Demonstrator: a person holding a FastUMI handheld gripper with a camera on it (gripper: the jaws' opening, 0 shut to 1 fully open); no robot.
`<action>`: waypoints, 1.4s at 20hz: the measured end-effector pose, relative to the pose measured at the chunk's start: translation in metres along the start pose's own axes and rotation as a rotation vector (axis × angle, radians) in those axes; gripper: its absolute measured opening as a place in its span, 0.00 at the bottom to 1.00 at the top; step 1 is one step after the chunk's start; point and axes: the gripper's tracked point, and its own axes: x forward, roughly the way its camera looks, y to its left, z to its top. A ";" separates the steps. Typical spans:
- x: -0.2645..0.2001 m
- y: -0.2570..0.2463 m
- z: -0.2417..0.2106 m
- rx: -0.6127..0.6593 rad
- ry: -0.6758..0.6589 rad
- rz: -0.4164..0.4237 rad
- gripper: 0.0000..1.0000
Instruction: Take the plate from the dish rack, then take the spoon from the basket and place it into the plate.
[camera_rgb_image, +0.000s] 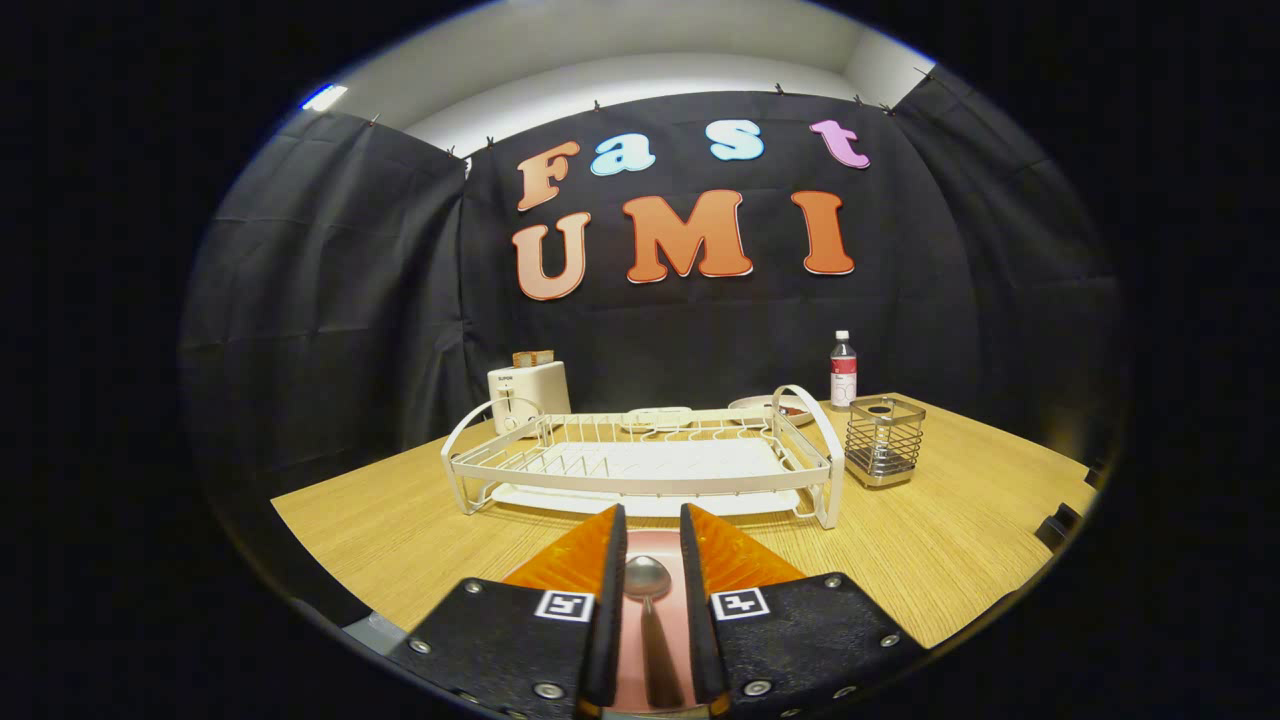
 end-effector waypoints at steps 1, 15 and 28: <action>-0.001 -0.003 0.000 -0.001 0.003 -0.010 0.46; -0.024 -0.075 0.041 -0.061 -0.006 -0.124 0.97; -0.028 -0.143 0.077 -0.092 -0.056 -0.230 0.97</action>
